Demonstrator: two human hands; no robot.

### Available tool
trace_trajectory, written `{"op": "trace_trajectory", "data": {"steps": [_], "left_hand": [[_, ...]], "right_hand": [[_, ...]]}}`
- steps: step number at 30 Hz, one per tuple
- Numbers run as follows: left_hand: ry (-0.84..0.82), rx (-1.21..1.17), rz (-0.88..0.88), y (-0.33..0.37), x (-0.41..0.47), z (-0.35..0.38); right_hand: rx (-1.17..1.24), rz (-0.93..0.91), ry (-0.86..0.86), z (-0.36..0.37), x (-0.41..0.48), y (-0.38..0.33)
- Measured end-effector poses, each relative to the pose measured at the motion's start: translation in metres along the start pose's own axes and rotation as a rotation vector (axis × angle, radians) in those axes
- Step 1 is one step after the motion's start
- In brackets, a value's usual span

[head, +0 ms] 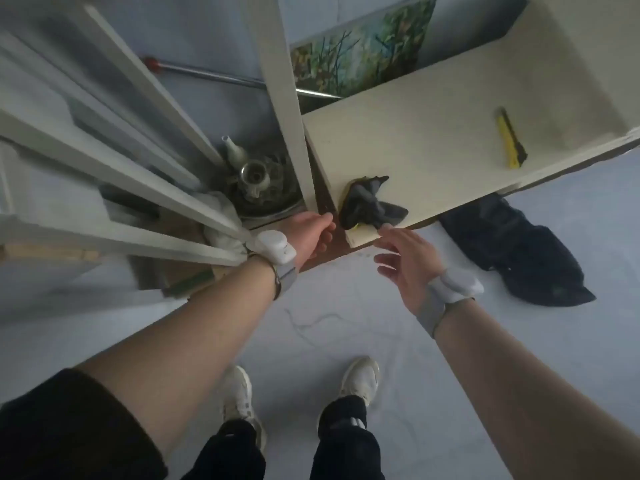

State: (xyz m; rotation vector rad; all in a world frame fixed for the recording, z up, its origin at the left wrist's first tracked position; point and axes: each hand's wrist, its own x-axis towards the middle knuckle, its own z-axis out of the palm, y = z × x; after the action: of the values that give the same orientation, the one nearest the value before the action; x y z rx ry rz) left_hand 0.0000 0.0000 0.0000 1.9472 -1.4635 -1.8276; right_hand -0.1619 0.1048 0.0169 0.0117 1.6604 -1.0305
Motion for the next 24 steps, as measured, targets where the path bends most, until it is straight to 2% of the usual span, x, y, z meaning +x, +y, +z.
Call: {"op": "trace_trajectory", "data": {"steps": [8,14,21,24], "left_hand": [[0.086,0.061,0.004,-0.011,0.08,0.024],[0.005,0.175,0.017,-0.032,0.115,0.047],[-0.112,0.2,0.066,-0.027,0.134,0.069],[-0.156,0.165,0.016,-0.026,0.137,0.069]], "right_hand": [[-0.089,-0.048,-0.011,0.009,0.082,0.012],[-0.347,-0.122,-0.008,0.021,0.129,0.012],[-0.416,-0.099,-0.01,0.028,0.159,0.021],[-0.475,-0.111,0.012,0.033,0.161,0.021]]}}
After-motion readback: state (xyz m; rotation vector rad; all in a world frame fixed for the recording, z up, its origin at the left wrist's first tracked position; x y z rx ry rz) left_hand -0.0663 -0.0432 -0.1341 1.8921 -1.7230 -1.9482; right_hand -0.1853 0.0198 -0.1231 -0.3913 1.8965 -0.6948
